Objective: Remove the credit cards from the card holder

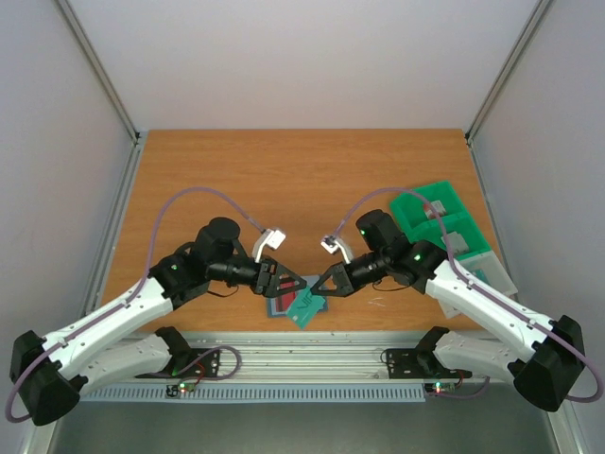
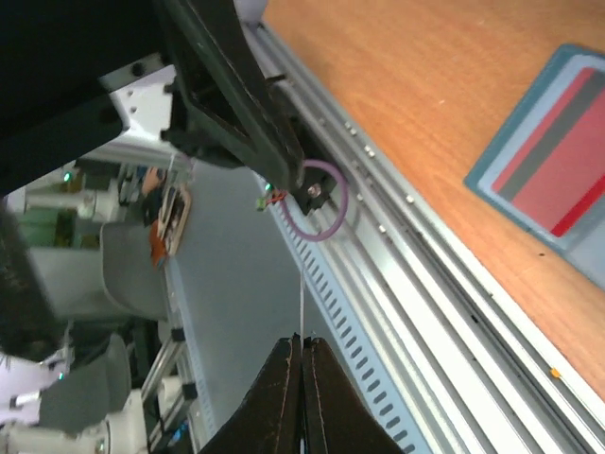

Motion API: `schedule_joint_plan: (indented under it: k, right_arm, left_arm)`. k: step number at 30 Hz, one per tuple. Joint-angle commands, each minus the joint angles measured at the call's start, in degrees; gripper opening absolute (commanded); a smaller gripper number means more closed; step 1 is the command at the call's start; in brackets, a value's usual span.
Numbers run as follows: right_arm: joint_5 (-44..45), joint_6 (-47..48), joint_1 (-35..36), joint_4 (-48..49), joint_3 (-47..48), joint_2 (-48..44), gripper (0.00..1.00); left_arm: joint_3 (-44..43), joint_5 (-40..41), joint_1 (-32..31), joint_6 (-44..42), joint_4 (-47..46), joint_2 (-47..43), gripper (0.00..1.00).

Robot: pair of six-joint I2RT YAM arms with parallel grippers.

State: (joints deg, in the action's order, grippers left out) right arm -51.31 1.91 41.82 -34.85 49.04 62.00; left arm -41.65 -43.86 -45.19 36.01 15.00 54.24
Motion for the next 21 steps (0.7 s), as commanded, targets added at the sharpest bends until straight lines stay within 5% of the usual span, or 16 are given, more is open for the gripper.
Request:
schedule_joint_plan:
  k: [1, 3, 4, 9, 14, 21]
  right_arm:
    - [10.0, -7.1, -0.2, 3.2, -1.7, -2.9, 0.01]
    - [14.6, -9.3, -0.5, 2.7, -1.9, -3.8, 0.01]
    - [16.5, -10.3, -1.1, 2.5, -2.1, -4.1, 0.01]
    - [25.6, -14.7, -5.5, 0.8, -3.4, -6.0, 0.01]
    - [28.6, -19.0, -17.6, -1.0, -6.8, -11.2, 0.01]
    - [43.7, -19.1, -28.6, -8.9, -4.5, -15.4, 0.01]
  left_arm:
    - [-4.0, 8.4, -0.1, -4.0, 7.5, -2.0, 0.76]
    - [-4.7, 11.8, -0.1, -6.5, 11.3, -2.5, 0.97]
    - [-4.9, 13.4, -0.1, -7.3, 12.8, -2.7, 0.99]
    - [-4.3, 22.0, -0.1, -11.1, 16.6, -4.0, 0.99]
    - [-3.4, 27.7, 0.0, -11.7, 15.8, -3.2, 0.99]
    - [-4.8, 34.5, 1.9, -13.8, 18.7, 1.2, 0.99]
